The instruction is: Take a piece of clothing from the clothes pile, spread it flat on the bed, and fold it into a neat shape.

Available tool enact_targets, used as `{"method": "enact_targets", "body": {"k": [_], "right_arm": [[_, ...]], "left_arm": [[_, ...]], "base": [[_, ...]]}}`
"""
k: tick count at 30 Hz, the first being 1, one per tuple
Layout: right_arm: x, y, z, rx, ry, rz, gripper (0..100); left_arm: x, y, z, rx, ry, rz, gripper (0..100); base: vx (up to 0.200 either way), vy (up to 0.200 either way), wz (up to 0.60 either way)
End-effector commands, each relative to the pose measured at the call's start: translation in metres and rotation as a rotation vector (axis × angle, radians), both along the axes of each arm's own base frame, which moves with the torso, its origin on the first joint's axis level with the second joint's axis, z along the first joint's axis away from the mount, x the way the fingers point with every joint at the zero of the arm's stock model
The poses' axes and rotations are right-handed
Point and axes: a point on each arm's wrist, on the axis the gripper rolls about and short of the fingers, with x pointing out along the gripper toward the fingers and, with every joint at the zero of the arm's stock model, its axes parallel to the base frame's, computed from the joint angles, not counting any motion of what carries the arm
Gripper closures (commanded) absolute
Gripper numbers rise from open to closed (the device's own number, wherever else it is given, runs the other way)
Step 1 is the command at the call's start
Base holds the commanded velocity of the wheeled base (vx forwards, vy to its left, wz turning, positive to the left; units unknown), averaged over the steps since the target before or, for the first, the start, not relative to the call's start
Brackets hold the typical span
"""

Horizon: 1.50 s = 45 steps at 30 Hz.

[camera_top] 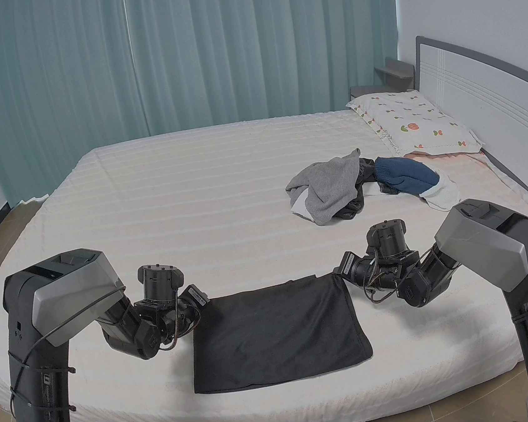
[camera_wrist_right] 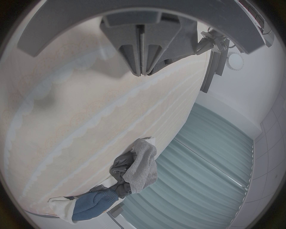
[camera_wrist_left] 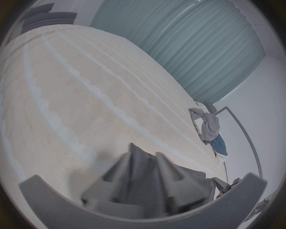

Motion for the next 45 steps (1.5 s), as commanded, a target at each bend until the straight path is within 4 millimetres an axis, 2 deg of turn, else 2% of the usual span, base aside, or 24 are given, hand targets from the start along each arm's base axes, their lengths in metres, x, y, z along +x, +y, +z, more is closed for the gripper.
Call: {"method": "enact_targets", "body": {"k": [1, 9, 21, 30, 31, 33, 34, 41, 44, 45], "right_arm": [[0.0, 0.0, 0.001, 0.001, -0.001, 0.001, 100], [0.001, 0.001, 0.003, 0.007, -0.021, 0.002, 100], [0.007, 0.002, 0.001, 0.002, -0.036, -0.014, 100], [0.009, 0.003, -0.008, -0.01, -0.029, -0.018, 100], [0.009, 0.003, -0.008, -0.01, -0.029, -0.018, 0], [0.008, 0.004, -0.008, -0.01, -0.028, -0.015, 0], [0.007, 0.005, -0.006, -0.008, -0.032, -0.014, 0], [-0.001, -0.001, 0.009, -0.007, -0.035, -0.02, 0], [-0.012, -0.006, 0.018, -0.008, -0.018, -0.02, 0], [-0.024, -0.01, 0.02, -0.018, 0.01, -0.012, 0]], "left_arm": [[0.002, 0.001, 0.0, 0.007, -0.006, 0.017, 100], [0.003, 0.009, 0.001, 0.007, -0.008, 0.079, 100], [0.002, 0.009, -0.001, 0.0, -0.002, 0.087, 100], [0.002, 0.009, 0.0, -0.002, -0.002, 0.088, 100], [0.002, 0.009, 0.0, -0.002, -0.002, 0.088, 100], [0.002, 0.009, -0.001, -0.002, 0.0, 0.087, 100], [0.001, 0.009, -0.001, -0.003, 0.001, 0.088, 0], [0.001, 0.01, 0.0, -0.006, 0.004, 0.09, 0], [0.001, 0.013, 0.001, -0.021, 0.003, 0.106, 0], [0.0, 0.016, 0.002, -0.04, 0.008, 0.116, 0]], "base": [[0.0, 0.0, 0.0], [0.0, 0.0, 0.0], [0.0, 0.0, 0.0], [0.0, 0.0, 0.0], [0.0, 0.0, 0.0], [0.0, 0.0, 0.0], [0.0, 0.0, 0.0], [0.0, 0.0, 0.0], [0.0, 0.0, 0.0], [0.0, 0.0, 0.0]]}}
